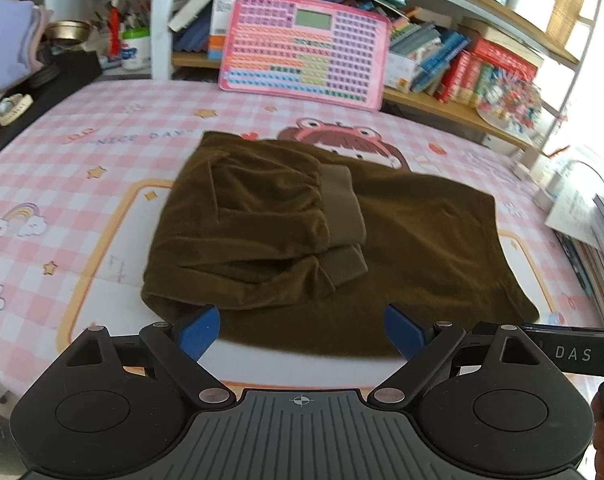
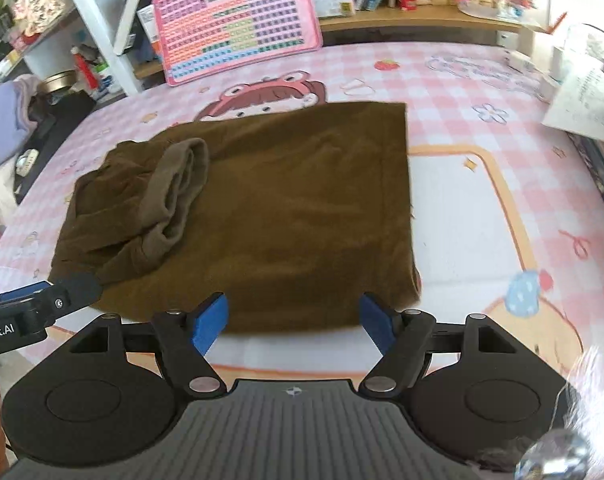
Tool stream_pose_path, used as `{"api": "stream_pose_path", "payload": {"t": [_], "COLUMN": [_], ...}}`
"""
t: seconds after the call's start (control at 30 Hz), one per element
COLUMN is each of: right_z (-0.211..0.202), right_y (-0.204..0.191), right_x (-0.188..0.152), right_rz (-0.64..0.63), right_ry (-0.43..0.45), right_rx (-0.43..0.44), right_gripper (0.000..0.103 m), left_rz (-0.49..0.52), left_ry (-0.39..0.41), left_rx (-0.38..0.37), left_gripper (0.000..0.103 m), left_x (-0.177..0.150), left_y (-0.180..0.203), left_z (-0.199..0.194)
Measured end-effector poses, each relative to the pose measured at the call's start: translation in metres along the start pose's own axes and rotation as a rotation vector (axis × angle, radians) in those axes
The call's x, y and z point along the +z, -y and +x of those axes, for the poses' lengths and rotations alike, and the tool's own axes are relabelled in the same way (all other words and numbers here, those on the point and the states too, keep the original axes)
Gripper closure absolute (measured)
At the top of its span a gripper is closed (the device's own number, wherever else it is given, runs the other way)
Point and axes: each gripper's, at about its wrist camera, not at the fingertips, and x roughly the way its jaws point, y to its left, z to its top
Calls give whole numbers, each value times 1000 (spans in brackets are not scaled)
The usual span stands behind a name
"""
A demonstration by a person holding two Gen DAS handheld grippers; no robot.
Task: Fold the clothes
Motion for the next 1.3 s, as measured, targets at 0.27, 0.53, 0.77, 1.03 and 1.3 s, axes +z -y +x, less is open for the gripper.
{"api": "stream_pose_path", "payload": {"t": [0.27, 0.53, 0.77, 1.03, 1.3], "right_z": [-13, -14, -9, 8, 30], "right_y": [5, 18, 55, 117, 154], "right_x": [-21, -17, 7, 38, 65], "right_rz": [50, 39, -25, 87, 304], "right_ry": [-11, -10, -6, -101, -213], "right_rx": [-83, -62, 27, 233, 374], "right_gripper": [32, 32, 32, 54, 60], "left_rz": [25, -5, -61, -52, 46], "left_ry": [-26, -11, 3, 35, 68], "left_rx": [-66, -27, 61, 158, 205], "left_gripper": [11, 11, 11, 11, 11], "left_x": [-6, -5, -6, -17, -29], "left_y": [3, 15, 51, 105, 148], "left_z": [7, 7, 10, 10, 2]}}
